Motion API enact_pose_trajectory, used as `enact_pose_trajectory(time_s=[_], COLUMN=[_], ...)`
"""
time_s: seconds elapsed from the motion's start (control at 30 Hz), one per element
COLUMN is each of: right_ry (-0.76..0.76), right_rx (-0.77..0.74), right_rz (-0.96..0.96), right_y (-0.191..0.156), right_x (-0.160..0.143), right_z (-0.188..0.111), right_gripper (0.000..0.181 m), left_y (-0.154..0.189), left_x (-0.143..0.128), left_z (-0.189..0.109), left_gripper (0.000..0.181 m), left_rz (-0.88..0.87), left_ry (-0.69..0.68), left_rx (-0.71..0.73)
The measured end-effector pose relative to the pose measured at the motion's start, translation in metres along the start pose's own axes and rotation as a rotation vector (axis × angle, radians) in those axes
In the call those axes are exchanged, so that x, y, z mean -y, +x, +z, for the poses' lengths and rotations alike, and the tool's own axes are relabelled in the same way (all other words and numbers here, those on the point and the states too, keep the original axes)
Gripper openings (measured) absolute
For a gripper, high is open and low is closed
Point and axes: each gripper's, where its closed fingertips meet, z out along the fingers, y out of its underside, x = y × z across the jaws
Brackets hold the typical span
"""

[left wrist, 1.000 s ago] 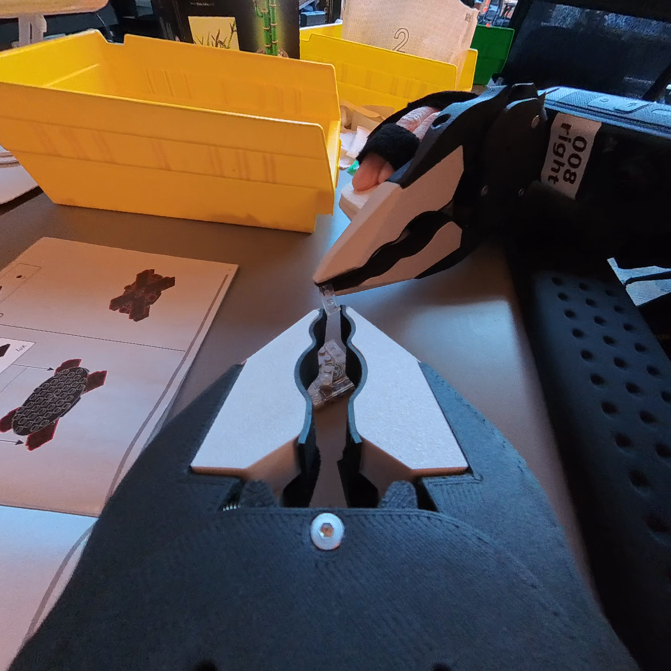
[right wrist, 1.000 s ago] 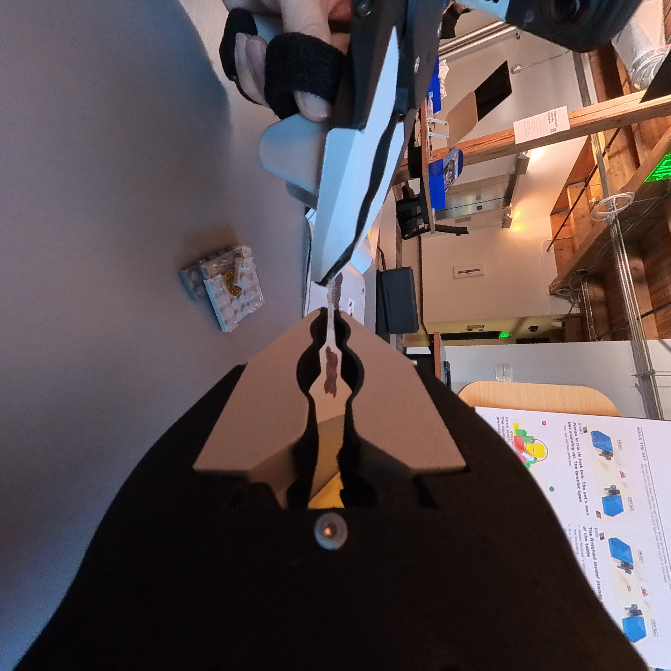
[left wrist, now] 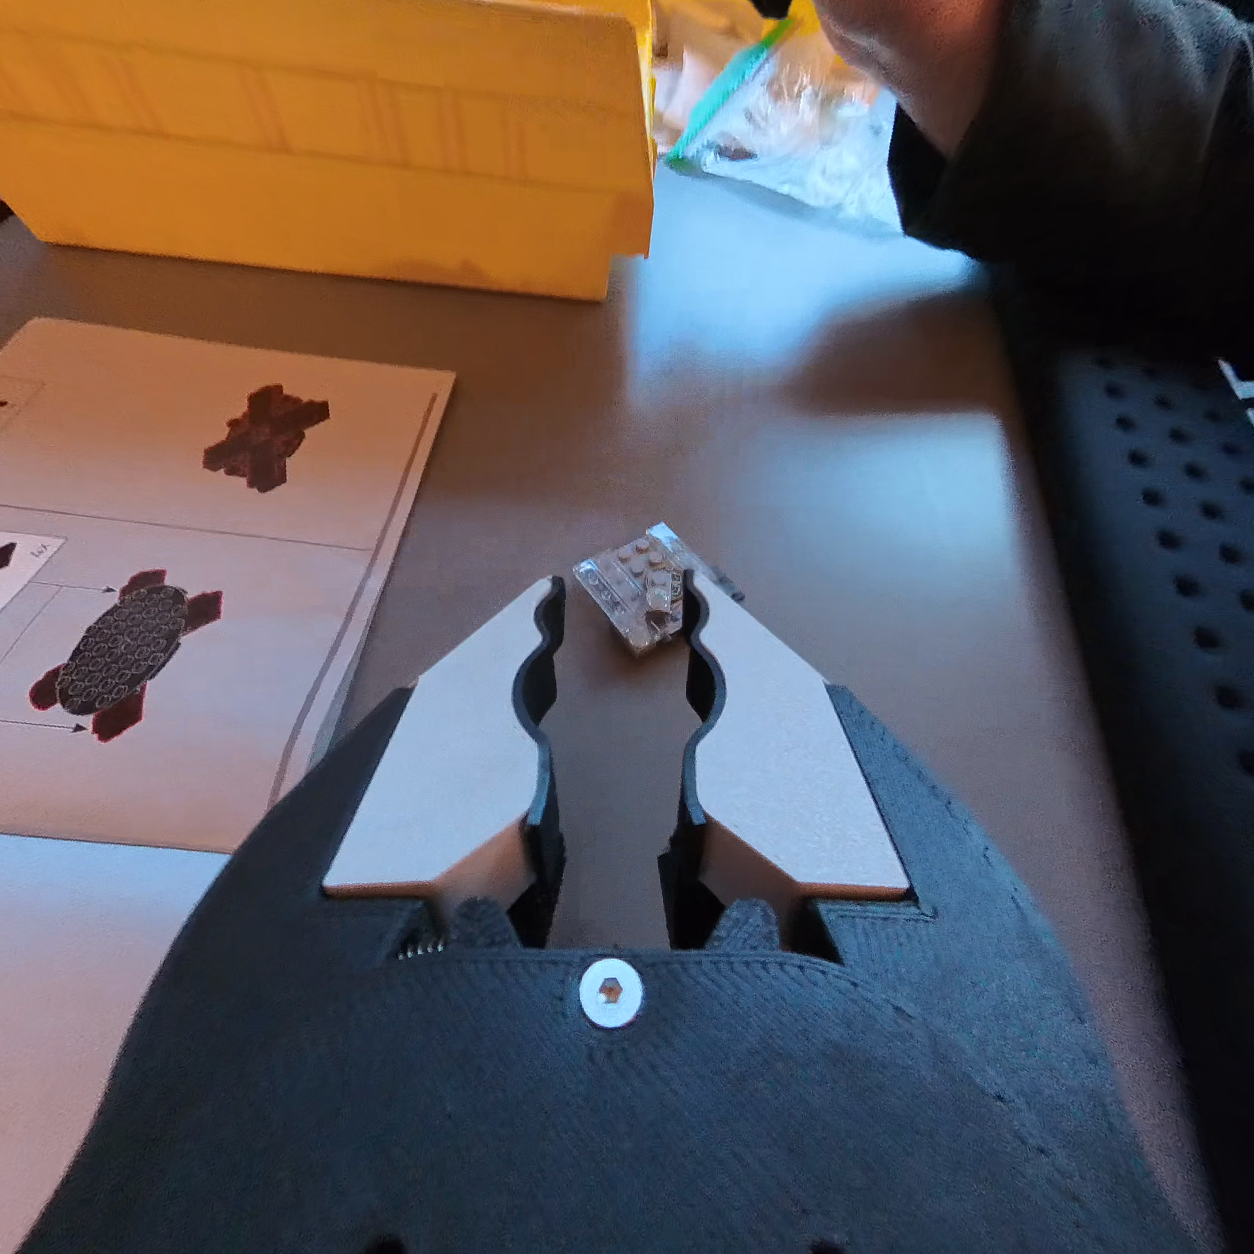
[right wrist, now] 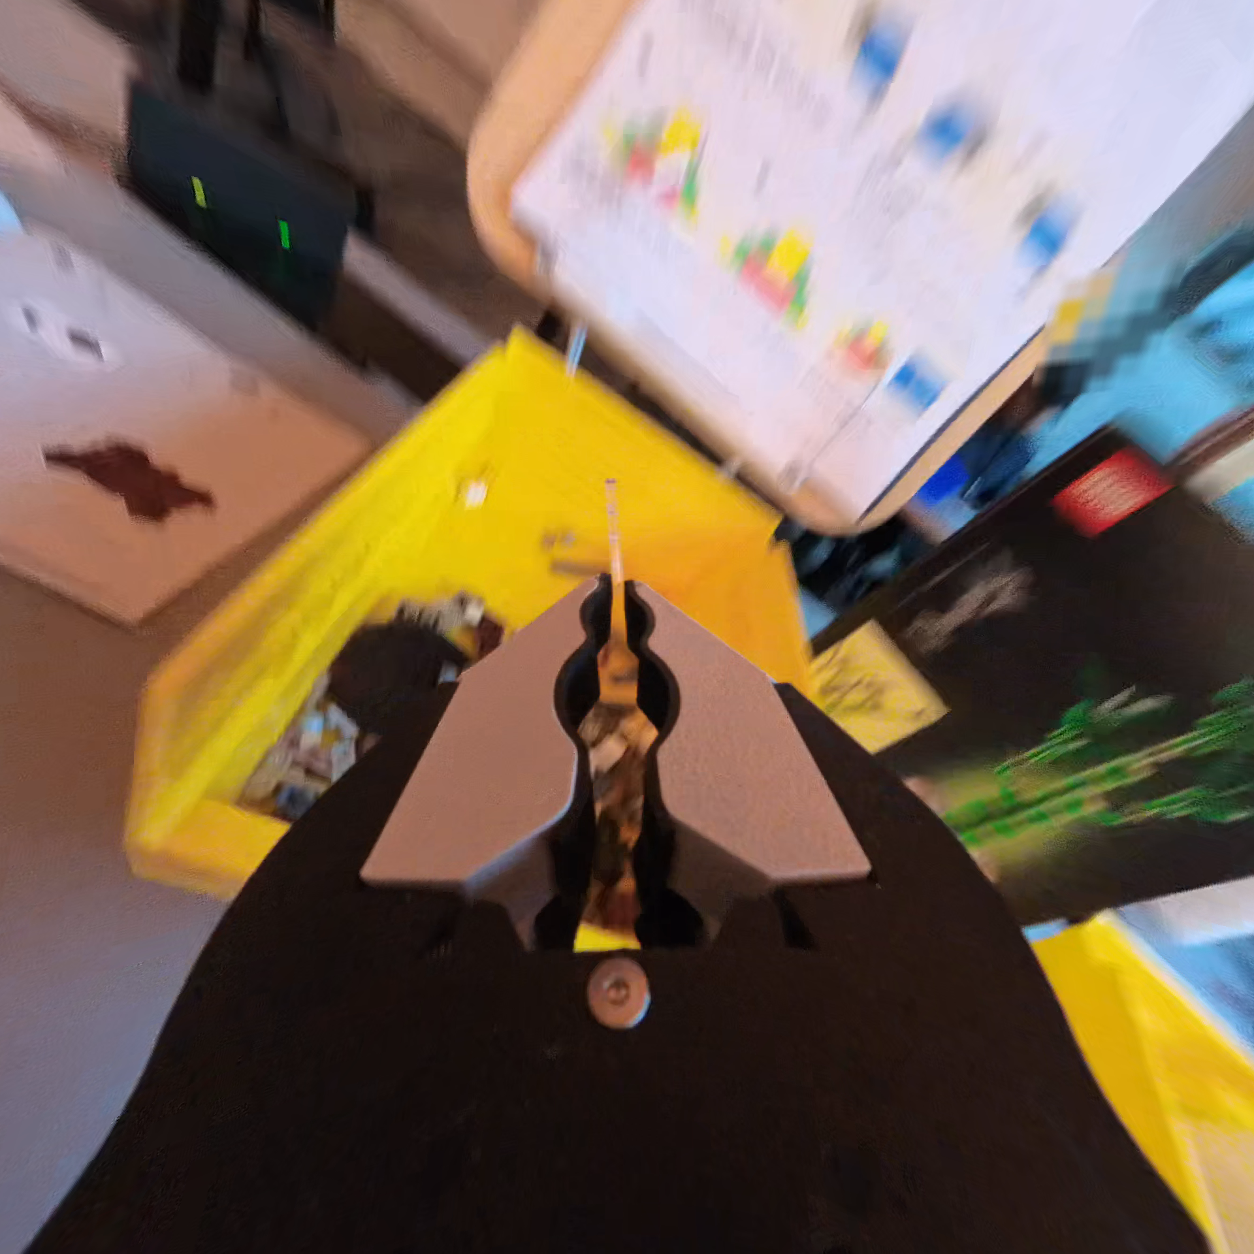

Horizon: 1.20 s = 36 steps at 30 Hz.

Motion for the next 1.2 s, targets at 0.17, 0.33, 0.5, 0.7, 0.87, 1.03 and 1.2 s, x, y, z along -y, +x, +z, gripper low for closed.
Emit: enact_pose_trajectory(time_s=[0.17, 0.33, 0.5, 0.7, 0.87, 1.03, 1.2], right_ry=[-0.083, 0.400, 0.366, 0.280, 0.288, 0.286, 0.295], right_rx=[0.042, 0.168, 0.492, 0.778, 1.021, 1.103, 1.130], right_rz=[0.076, -0.023, -0.280, -0.313, -0.123, -0.137, -0.166], right_y=[-0.009, -0.052, -0.163, -0.220, -0.233, -0.244, -0.250], right_x=[-0.029, 0.071, 0.073, 0.045, 0.049, 0.046, 0.045], right_z=[0.020, -0.034, -0.047, -0.053, -0.075, -0.086, -0.091], right_gripper=[0.013, 0.005, 0.002, 0.002, 0.015, 0.016, 0.007], left_y=[0.004, 0.009, 0.011, 0.015, 0.015, 0.029, 0.040], left_x=[-0.004, -0.010, -0.016, -0.015, 0.002, 0.022, 0.025], left_z=[0.000, 0.003, 0.012, 0.019, 0.014, 0.009, 0.012], left_gripper=[0.028, 0.024, 0.017, 0.006, 0.006, 0.006, 0.006], left_rz=[0.018, 0.036, 0.076, 0.123, 0.238, 0.409, 0.432], left_ry=[-0.021, -0.065, -0.121, -0.135, -0.043, 0.030, 0.046], left_rx=[-0.022, -0.045, -0.021, 0.005, 0.071, 0.127, 0.096])
